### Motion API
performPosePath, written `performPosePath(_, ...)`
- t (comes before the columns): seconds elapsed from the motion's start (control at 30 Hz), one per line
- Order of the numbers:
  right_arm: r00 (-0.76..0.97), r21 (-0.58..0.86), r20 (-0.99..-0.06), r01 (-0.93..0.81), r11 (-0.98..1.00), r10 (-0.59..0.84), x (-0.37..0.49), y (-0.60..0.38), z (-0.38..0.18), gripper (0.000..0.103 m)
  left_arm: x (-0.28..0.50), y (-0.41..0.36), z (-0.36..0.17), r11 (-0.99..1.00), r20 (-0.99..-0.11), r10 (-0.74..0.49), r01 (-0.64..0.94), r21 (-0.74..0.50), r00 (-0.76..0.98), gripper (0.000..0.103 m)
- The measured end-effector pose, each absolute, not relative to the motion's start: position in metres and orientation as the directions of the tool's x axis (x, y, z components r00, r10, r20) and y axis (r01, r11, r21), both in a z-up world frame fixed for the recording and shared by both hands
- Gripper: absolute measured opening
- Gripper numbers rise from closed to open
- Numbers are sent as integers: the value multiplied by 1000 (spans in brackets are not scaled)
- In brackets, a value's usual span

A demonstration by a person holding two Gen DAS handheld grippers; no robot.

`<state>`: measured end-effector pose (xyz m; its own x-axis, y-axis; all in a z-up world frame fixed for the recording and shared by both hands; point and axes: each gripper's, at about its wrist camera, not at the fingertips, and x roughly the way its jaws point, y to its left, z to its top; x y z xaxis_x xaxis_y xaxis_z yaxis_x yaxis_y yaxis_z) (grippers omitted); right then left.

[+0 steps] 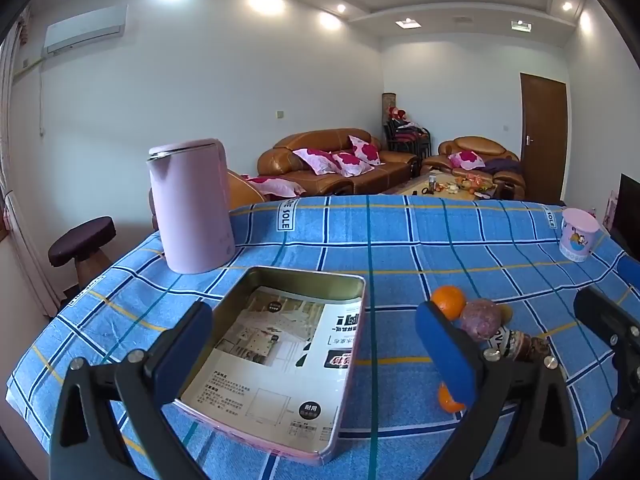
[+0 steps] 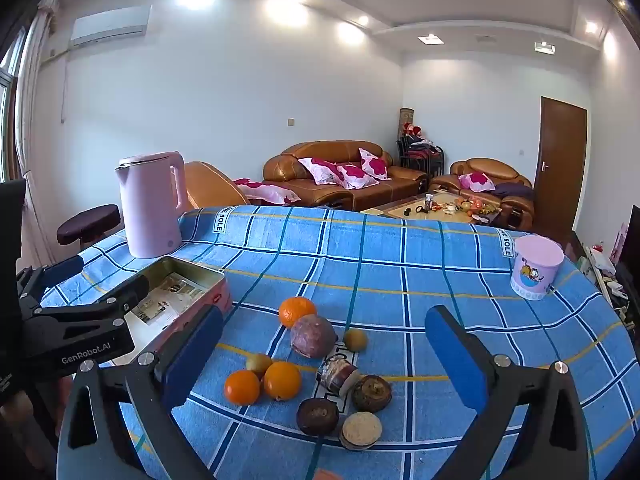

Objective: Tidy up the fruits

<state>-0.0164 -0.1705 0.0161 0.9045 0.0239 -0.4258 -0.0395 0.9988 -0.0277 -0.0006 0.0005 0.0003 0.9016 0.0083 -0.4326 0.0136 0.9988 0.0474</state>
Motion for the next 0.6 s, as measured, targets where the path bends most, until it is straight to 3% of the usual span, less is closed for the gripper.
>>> performPosePath(0.6, 907, -11, -421, -36, 999, 28, -19, -173, 12, 102, -2, 1, -2, 998, -429, 21, 9, 69, 903, 103)
